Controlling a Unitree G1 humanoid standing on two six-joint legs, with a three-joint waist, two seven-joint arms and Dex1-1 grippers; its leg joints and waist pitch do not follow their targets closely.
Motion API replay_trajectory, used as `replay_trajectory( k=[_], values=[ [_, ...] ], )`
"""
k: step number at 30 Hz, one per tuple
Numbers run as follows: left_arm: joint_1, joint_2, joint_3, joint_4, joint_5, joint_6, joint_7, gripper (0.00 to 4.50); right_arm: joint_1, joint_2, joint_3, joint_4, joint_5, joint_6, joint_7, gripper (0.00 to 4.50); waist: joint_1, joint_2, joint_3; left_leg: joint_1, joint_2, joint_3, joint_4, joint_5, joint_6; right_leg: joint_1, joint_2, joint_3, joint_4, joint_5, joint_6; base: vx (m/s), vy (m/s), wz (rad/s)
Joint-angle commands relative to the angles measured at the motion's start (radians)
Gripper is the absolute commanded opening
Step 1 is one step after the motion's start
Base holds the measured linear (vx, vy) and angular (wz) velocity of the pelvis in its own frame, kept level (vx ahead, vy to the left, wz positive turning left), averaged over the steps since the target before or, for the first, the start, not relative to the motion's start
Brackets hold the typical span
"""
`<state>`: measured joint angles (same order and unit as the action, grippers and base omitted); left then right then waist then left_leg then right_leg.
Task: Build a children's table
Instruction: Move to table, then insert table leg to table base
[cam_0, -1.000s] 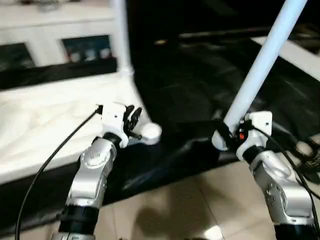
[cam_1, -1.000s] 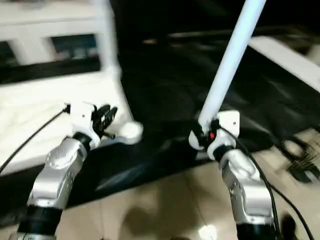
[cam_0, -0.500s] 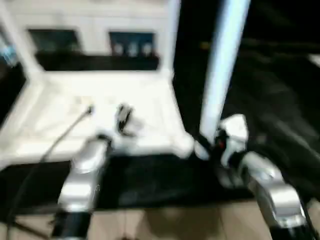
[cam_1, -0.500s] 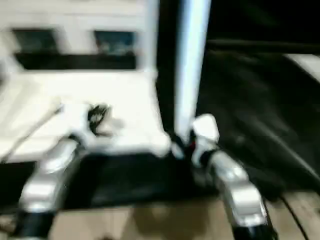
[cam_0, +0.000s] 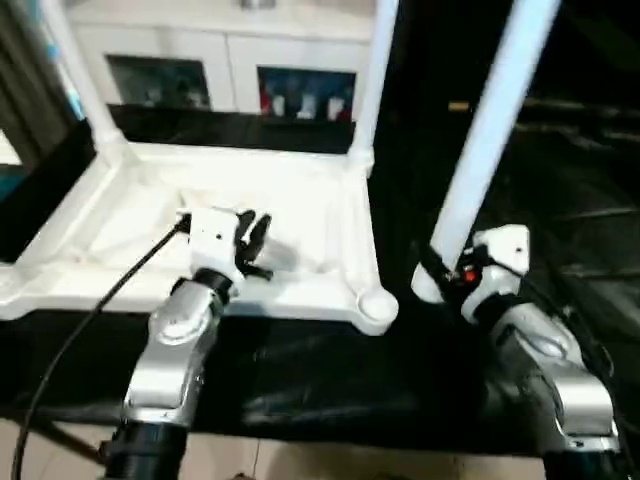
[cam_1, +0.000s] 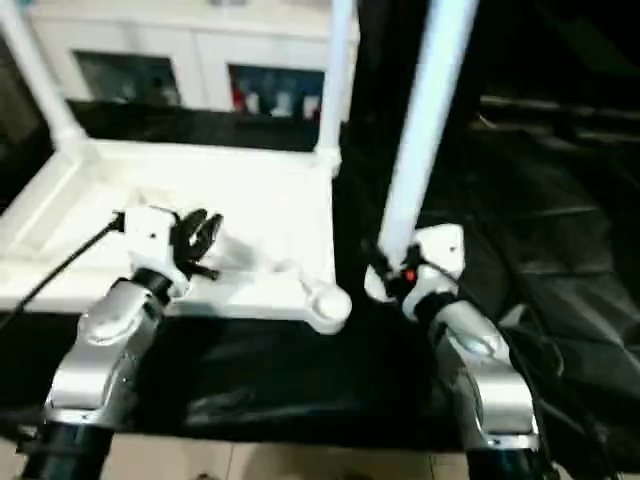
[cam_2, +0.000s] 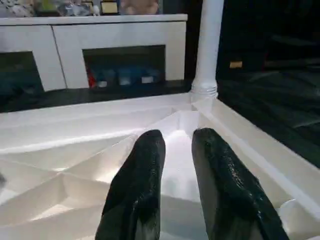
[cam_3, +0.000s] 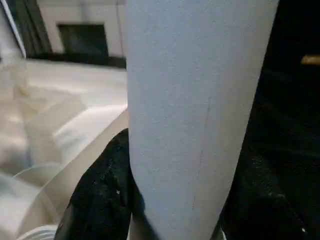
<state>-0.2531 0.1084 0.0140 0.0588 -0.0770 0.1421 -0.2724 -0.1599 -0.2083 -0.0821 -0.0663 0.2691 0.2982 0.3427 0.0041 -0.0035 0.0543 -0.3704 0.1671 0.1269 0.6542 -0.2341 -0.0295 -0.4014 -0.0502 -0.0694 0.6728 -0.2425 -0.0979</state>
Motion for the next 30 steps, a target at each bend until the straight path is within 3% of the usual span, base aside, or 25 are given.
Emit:
replay_trajectory(
  k=[1,2,3,4,5,6,7,8,10,13,14,15,16,18,19,21,24,25,27,28,29,30],
  values=[
    [-0.023,0.000,-0.024,0.015,-0.003,0.013,-0.016,1.19,-0.019,-0.007,-0.053,-0.019,0.022,-0.018,-0.020,1.89,0.007,-0.041,-0.072,-0.013,-0.046,0.042,0.031,-0.142,0.282,0.039,-0.098,0.086,-0.161,-0.085,-0.226,-0.026,-0.182,0.13],
    [-0.028,0.007,-0.028,0.021,-0.002,0.012,-0.022,1.19,-0.024,-0.007,-0.059,-0.016,0.019,-0.020,-0.023,1.89,0.043,-0.041,-0.070,-0.026,-0.043,0.024,0.057,-0.072,0.160,0.064,-0.149,0.110,-0.181,-0.328,-0.127,-0.043,-0.170,0.03],
    [-0.035,0.013,-0.030,0.028,0.000,0.006,-0.027,1.19,-0.029,-0.008,-0.063,-0.012,0.017,-0.020,-0.024,1.89,0.053,-0.042,-0.063,-0.048,-0.040,0.017,0.046,-0.021,0.122,0.072,-0.147,0.113,-0.177,-0.401,-0.035,-0.070,-0.235,0.04],
    [-0.043,0.018,-0.029,0.035,-0.007,0.010,-0.039,1.19,-0.034,-0.009,-0.065,-0.008,0.016,-0.019,-0.023,1.89,0.064,-0.030,-0.056,-0.047,-0.022,0.003,0.001,0.008,0.091,0.070,-0.135,0.116,-0.175,-0.484,0.097,-0.055,-0.157,-0.01],
    [-0.057,0.032,-0.035,0.050,-0.012,0.017,-0.070,1.19,-0.040,-0.015,-0.062,-0.004,0.016,-0.019,-0.015,1.89,0.061,-0.017,-0.056,-0.031,0.001,-0.005,-0.046,0.008,0.087,0.059,-0.108,0.087,-0.168,-0.461,0.152,-0.056,-0.118,-0.08],
    [-0.067,0.044,-0.041,0.063,-0.017,0.014,-0.103,1.19,-0.043,-0.021,-0.058,-0.002,0.016,-0.015,-0.005,1.89,0.054,-0.016,-0.053,-0.040,0.005,-0.012,-0.060,-0.004,0.089,0.060,-0.093,0.072,-0.165,-0.437,0.165,-0.029,-0.053,-0.10],
    [-0.075,0.053,-0.045,0.072,-0.021,0.009,-0.128,1.19,-0.045,-0.025,-0.055,0.000,0.016,-0.011,0.002,1.89,0.055,-0.009,-0.057,-0.015,0.014,-0.013,-0.070,-0.043,0.073,0.048,-0.074,0.057,-0.173,-0.434,0.177,-0.055,-0.086,-0.06],
    [-0.083,0.067,-0.053,0.082,-0.029,0.003,-0.167,1.19,-0.048,-0.031,-0.049,0.001,0.017,-0.010,0.014,1.89,0.051,-0.015,-0.058,-0.001,0.016,-0.007,-0.078,-0.083,0.070,0.047,-0.072,0.050,-0.182,-0.443,0.164,-0.046,-0.053,0.09],
    [-0.108,0.126,-0.084,0.106,-0.059,-0.002,-0.320,1.38,-0.051,-0.050,-0.029,0.004,0.022,-0.003,0.049,1.89,0.057,-0.008,-0.056,0.010,0.025,-0.003,-0.094,-0.092,0.071,0.046,-0.075,0.042,-0.190,-0.442,0.129,-0.023,-0.026,0.05],
    [-0.154,0.239,-0.172,0.149,-0.053,-0.016,-0.569,1.54,-0.053,-0.086,-0.003,0.011,0.021,0.009,0.111,1.89,0.057,-0.004,-0.058,0.011,0.053,-0.007,-0.112,-0.100,0.067,0.052,-0.087,0.038,-0.181,-0.368,0.068,0.000,0.000,0.00],
    [-0.170,0.270,-0.204,0.168,-0.037,-0.027,-0.623,1.68,-0.053,-0.093,0.000,0.013,0.022,0.012,0.125,1.89,0.060,0.001,-0.065,0.018,0.062,-0.004,-0.112,-0.083,0.064,0.050,-0.090,0.042,-0.167,-0.301,0.036,0.000,0.000,0.00],
    [-0.180,0.289,-0.222,0.181,-0.028,-0.034,-0.657,1.68,-0.054,-0.096,0.002,0.014,0.021,0.015,0.133,1.89,0.060,0.002,-0.063,0.018,0.064,-0.002,-0.113,-0.078,0.065,0.048,-0.090,0.043,-0.165,-0.267,0.019,0.000,0.000,0.00],
    [-0.202,0.308,-0.247,0.207,-0.015,-0.048,-0.707,1.90,-0.054,-0.108,0.007,0.016,0.015,0.011,0.150,1.89,0.059,0.004,-0.063,0.011,0.065,-0.001,-0.115,-0.066,0.068,0.055,-0.093,0.044,-0.159,-0.214,-0.006,0.000,0.000,0.00],
    [-0.251,0.327,-0.286,0.266,0.010,-0.075,-0.791,1.90,-0.053,-0.131,0.016,0.021,0.010,0.008,0.180,1.89,0.063,0.007,-0.068,0.016,0.070,0.003,-0.113,-0.037,0.067,0.057,-0.097,0.047,-0.143,-0.094,-0.057,0.000,0.000,0.00],
    [-0.288,0.341,-0.323,0.312,0.031,-0.092,-0.866,1.90,-0.051,-0.145,0.019,0.022,0.010,0.007,0.197,1.89,0.066,0.012,-0.069,0.018,0.071,0.005,-0.112,-0.035,0.064,0.057,-0.100,0.048,-0.139,-0.077,-0.068,0.000,0.000,0.00],
    [-0.325,0.352,-0.357,0.361,0.045,-0.106,-0.931,1.90,-0.048,-0.157,0.023,0.019,0.016,0.012,0.211,1.89,0.068,0.010,-0.070,0.013,0.069,0.009,-0.113,-0.031,0.063,0.066,-0.105,0.049,-0.134,-0.051,-0.084,0.000,0.000,0.00],
    [-0.394,0.350,-0.405,0.473,0.101,-0.198,-0.970,1.90,-0.043,-0.169,0.027,0.010,0.016,0.015,0.220,1.89,0.068,0.012,-0.072,0.014,0.069,0.014,-0.111,-0.039,0.061,0.067,-0.109,0.048,-0.133,-0.024,-0.103,0.000,0.000,0.00],
    [-0.420,0.341,-0.413,0.516,0.112,-0.227,-0.974,1.90,-0.040,-0.172,0.028,0.007,0.013,0.015,0.224,1.89,0.069,0.017,-0.073,0.013,0.070,0.014,-0.110,-0.046,0.056,0.070,-0.113,0.048,-0.131,-0.026,-0.108,0.000,0.000,0.00],
    [-0.452,0.329,-0.420,0.569,0.123,-0.260,-0.978,1.90,-0.035,-0.174,0.031,0.002,0.012,0.016,0.230,1.89,0.071,0.011,-0.072,0.012,0.068,0.016,-0.109,-0.062,0.051,0.073,-0.115,0.048,-0.137,-0.064,-0.103,0.000,0.000,0.00],
    [-0.466,0.324,-0.424,0.592,0.129,-0.275,-0.980,1.90,-0.033,-0.175,0.032,0.000,0.012,0.017,0.232,1.89,0.072,0.025,-0.070,0.010,0.064,0.015,-0.108,-0.061,0.053,0.072,-0.114,0.047,-0.141,-0.076,-0.100,0.000,0.000,0.00],
    [-0.507,0.307,-0.431,0.657,0.141,-0.301,-0.992,1.73,-0.024,-0.179,0.037,-0.009,0.011,0.018,0.238,1.89,0.071,0.015,-0.069,0.012,0.063,0.019,-0.108,-0.073,0.054,0.071,-0.110,0.046,-0.150,-0.101,-0.089,0.000,0.000,0.00],
    [-0.533,0.296,-0.435,0.699,0.148,-0.319,-1.000,1.62,-0.016,-0.181,0.038,-0.015,0.011,0.018,0.241,1.89,0.073,0.018,-0.070,0.013,0.063,0.019,-0.108,-0.076,0.053,0.072,-0.110,0.046,-0.153,-0.115,-0.082,0.000,0.000,0.00]
  ],
)
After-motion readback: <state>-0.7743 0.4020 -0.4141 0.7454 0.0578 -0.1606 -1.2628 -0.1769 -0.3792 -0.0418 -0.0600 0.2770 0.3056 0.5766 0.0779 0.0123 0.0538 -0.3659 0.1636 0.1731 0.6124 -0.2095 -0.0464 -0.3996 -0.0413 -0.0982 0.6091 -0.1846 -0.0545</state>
